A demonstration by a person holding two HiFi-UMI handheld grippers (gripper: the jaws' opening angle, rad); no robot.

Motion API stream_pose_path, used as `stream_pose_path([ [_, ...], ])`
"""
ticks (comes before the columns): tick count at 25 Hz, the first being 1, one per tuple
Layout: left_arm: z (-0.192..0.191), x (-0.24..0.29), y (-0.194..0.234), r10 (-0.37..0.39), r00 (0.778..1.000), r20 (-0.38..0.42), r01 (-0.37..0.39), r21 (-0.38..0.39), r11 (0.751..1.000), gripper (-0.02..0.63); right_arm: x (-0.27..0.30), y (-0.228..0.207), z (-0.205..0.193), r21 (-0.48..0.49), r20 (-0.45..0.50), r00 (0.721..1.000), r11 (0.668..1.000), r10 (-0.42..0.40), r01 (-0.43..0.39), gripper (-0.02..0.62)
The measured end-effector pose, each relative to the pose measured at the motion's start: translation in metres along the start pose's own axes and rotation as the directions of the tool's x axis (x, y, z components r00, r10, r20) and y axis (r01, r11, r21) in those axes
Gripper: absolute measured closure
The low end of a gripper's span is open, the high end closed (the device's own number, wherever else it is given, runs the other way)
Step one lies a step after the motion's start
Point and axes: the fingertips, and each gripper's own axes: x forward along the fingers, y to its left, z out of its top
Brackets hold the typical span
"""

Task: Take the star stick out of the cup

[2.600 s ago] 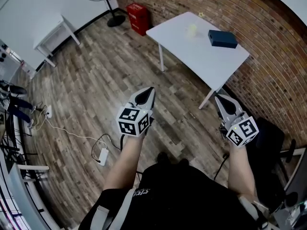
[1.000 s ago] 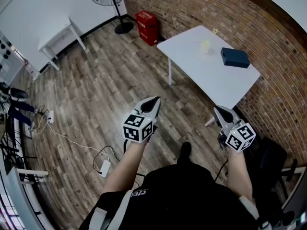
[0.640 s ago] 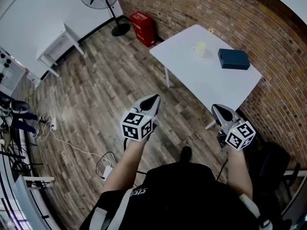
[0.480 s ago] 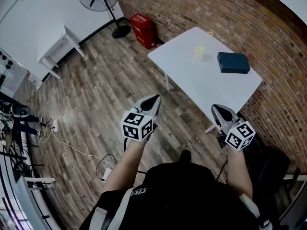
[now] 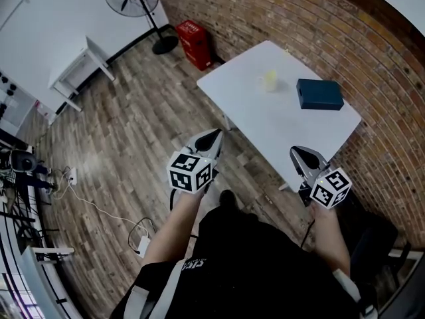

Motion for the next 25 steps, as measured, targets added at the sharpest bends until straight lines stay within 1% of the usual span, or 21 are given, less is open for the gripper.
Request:
stream_pose_path([
  [3, -0.001, 0.018, 0.012, 0.0, 1.0, 0.004, 0.0, -0.021, 1.0, 0.6, 0.009, -0.017, -0.004, 0.016, -0.013, 1.0, 1.0, -0.008, 0.008, 0.594],
  [8, 0.001, 0.061, 0.037, -0.023, 1.0, 0.002, 0.023, -0.059, 0.998, 0.6, 0.032, -0.044, 0.0, 0.004, -0.044, 0.999, 1.0, -0.027, 0.027, 0.594],
  [15, 0.025, 0.136, 0.081, -0.081, 0.997, -0.008, 0.08, -0.045, 0.996, 0.6, 0.085, -0.102, 0.017, 0.026, -0.042, 0.995, 0.995, -0.092, 0.093, 0.594],
  [19, 0.045, 0.172, 0.116, -0.113, 0.994, -0.012, 0.112, -0.039, 0.993, 0.6, 0.129, -0.119, 0.031, 0.032, -0.04, 0.994, 0.994, -0.105, 0.106, 0.594],
  [25, 0.069, 0.222, 0.166, -0.169, 0.986, -0.012, 0.169, -0.036, 0.985, 0.6, 0.191, -0.151, 0.053, 0.038, -0.028, 0.987, 0.987, -0.155, 0.156, 0.595],
])
